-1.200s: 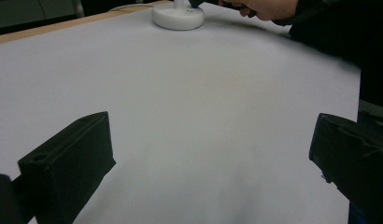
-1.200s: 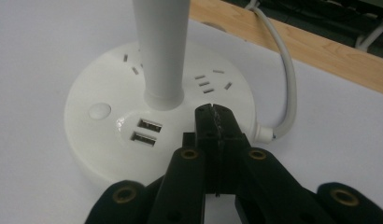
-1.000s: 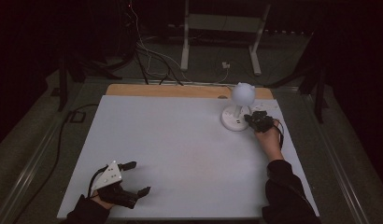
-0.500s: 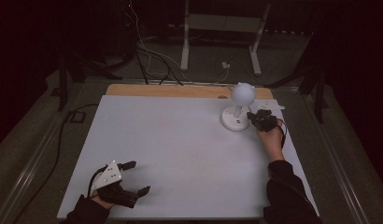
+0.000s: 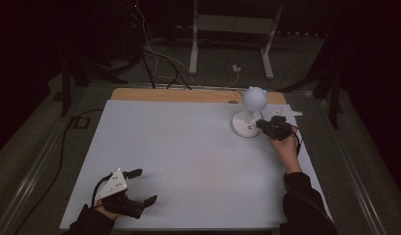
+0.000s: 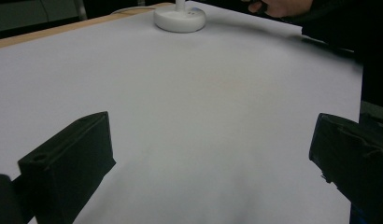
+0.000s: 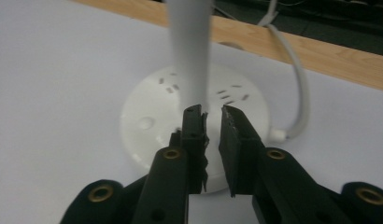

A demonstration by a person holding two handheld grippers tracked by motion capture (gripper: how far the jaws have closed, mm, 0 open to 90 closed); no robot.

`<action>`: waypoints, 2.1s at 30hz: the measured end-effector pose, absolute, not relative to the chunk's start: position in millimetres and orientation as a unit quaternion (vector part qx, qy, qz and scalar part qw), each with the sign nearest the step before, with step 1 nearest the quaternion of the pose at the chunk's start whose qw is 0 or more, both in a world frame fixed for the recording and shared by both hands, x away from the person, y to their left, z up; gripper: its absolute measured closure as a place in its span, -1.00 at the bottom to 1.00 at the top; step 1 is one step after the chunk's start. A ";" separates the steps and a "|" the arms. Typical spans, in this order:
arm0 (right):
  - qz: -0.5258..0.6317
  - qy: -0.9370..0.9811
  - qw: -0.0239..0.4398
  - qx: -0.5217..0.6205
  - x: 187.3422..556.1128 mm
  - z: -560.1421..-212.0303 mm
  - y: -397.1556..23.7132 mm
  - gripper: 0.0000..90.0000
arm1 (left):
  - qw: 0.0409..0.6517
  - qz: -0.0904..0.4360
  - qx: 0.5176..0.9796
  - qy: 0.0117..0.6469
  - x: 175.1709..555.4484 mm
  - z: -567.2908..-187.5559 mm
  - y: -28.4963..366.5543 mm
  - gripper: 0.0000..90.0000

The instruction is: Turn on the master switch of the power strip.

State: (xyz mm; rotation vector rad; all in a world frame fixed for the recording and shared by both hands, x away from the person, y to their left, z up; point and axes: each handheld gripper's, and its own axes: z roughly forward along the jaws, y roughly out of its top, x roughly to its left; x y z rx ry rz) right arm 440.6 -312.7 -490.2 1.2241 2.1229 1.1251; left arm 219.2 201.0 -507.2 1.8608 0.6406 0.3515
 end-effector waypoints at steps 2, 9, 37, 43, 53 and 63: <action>0.410 0.766 0.219 0.444 438.9 -489.2 -311.4 0.53 | 0.541 0.148 0.783 0.269 219.2 -507.2 201.0 -0.99; 0.412 0.762 0.212 0.452 434.7 -488.2 -309.2 -0.20 | 0.541 0.148 0.783 0.269 219.2 -507.2 200.9 -0.99; 0.414 0.798 0.165 0.406 395.0 -470.8 -289.2 -1.00 | 0.542 0.148 0.783 0.267 218.5 -506.3 201.0 -0.99; 0.420 0.799 0.158 0.399 380.0 -473.1 -285.8 -1.00 | 0.543 0.147 0.783 0.267 218.8 -506.4 201.3 -0.99; 0.426 0.810 0.146 0.375 353.6 -481.4 -279.3 -1.00 | 0.545 0.147 0.782 0.265 218.3 -505.7 201.9 -0.99; 0.426 0.812 0.150 0.369 327.6 -485.1 -278.6 -1.00 | 0.546 0.146 0.781 0.265 217.8 -505.1 202.3 -0.99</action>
